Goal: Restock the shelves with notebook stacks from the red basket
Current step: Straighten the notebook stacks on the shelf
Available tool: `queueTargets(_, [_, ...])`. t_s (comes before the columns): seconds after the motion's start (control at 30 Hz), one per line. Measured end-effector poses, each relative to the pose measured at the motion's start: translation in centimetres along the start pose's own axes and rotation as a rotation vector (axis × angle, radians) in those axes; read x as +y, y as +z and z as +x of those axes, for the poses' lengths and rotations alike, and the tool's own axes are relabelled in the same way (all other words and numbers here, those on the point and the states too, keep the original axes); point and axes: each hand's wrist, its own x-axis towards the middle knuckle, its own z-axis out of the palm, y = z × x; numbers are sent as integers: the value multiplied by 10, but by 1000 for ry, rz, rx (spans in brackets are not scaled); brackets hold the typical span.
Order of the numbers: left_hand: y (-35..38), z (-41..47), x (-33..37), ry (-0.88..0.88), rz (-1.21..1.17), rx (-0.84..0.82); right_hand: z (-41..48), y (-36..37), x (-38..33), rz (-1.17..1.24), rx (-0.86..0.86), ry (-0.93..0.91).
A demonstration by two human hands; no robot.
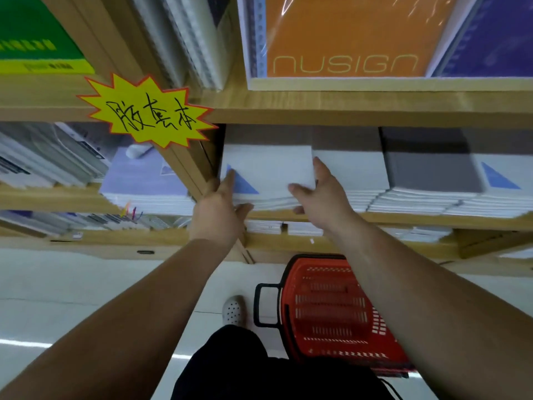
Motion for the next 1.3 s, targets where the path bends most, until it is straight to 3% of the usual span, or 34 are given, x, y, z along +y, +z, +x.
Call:
queueTargets(0.13, [-9, 48, 14, 52, 267, -69, 37, -5, -33, -458, 46, -105])
queueTargets(0.27, [-10, 64, 19, 91, 419, -108, 59, -3, -32, -672, 76, -84])
queueTargets(0.4, [-9, 54, 22, 48, 316, -118, 58, 3, -17, -401, 95, -51])
queueTargets(0.63, [-4, 28, 39, 56, 130, 59, 44, -10, -3, -240, 164, -57])
queueTargets(0.87, [38, -10, 87, 183, -101, 18, 22, -84, 35, -62, 227, -119])
queueTargets(0.97, [53, -6, 115, 295, -50, -64, 21, -123, 55, -68, 308, -105])
queueTargets(1.1, [60, 11, 132, 368, 203, -189, 22, -155, 73, -125, 342, -101])
queueTargets(1.2, [55, 25, 123, 351, 341, -253, 28, -154, 70, -167, 309, -112])
queueTargets(1.3, [49, 38, 99, 294, 335, -300, 43, -140, 55, -256, 296, -148])
